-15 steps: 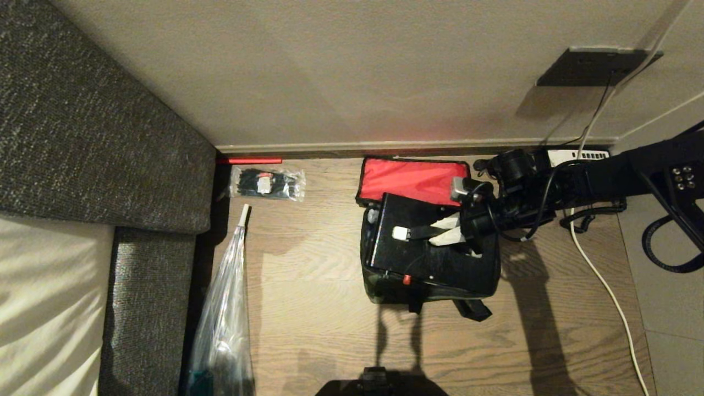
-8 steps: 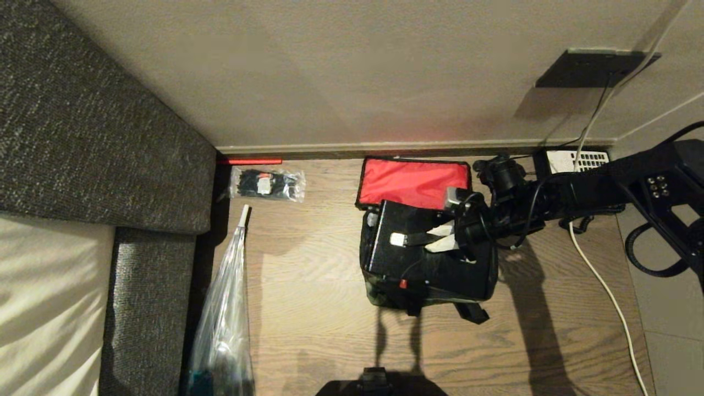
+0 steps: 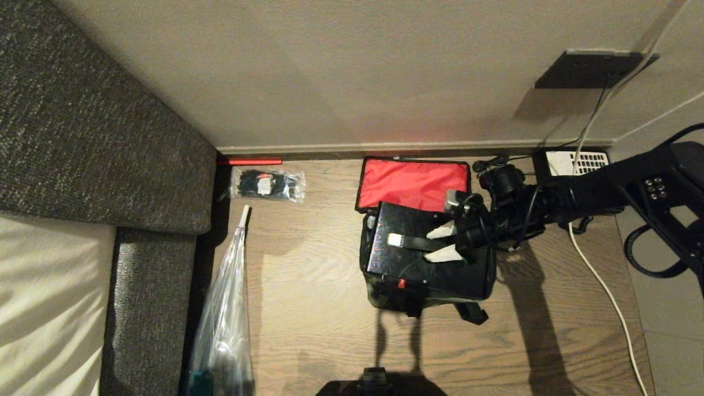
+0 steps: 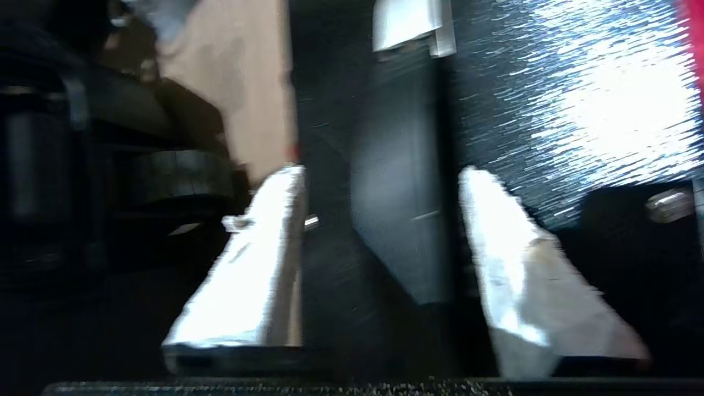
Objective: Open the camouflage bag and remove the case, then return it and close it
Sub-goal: Place the black box back, then close the top of the storage box
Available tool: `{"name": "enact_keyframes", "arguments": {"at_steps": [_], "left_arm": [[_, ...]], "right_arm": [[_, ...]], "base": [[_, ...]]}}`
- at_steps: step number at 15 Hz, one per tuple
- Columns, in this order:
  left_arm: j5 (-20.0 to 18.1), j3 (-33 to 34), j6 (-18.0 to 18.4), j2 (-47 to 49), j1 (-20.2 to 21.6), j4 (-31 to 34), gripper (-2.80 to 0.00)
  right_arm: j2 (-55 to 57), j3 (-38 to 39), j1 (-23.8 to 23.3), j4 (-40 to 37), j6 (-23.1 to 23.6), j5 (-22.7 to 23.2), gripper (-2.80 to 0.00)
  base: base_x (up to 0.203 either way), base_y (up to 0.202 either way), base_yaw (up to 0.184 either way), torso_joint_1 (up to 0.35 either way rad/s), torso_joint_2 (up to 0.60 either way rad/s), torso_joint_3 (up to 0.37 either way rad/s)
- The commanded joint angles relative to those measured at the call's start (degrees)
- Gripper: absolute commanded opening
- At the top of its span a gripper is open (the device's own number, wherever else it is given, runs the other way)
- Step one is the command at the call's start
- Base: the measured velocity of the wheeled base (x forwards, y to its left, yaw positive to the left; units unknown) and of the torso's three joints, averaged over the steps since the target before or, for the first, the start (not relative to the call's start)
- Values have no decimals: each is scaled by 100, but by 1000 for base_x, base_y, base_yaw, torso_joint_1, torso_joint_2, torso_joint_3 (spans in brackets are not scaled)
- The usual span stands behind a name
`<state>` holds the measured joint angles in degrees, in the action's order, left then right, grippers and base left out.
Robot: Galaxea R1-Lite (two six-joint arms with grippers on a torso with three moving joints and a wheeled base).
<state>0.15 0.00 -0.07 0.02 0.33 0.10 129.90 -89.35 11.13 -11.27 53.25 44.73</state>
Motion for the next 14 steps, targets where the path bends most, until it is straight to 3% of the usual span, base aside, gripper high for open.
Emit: {"name": "enact_keyframes", "arguments": {"at_steps": [1,4,8,9,11,14], "left_arm": [[3,17,-1,-11,2,-1,-280],[3,9,-1,-11,2,-1,-280],[3,10,-1,-11,2,-1,-280],[3,9,-1,-11,2,-1,-280],[3,16,-1,-11,2,-1,-280],[3,9,-1,-11,2,-1,-280]], "right_arm": [[-621,405,-5,2,-1,22,0],[-1573,995,-59,11,-146,33,0],[-3384,2210,-522,-4,-541,12,0],[-3980,2622,-700,-12,-793,-51,-280],[-5235,3484,-1014,-22,-1369,-584,-280],[-7041,4708,-1257,-60,-2699,-1776,-280]], "base": [[0,0,0,0,0,0],[0,0,0,0,0,0],[0,0,0,0,0,0],[0,0,0,0,0,0],[0,0,0,0,0,0],[0,0,0,0,0,0]]}}
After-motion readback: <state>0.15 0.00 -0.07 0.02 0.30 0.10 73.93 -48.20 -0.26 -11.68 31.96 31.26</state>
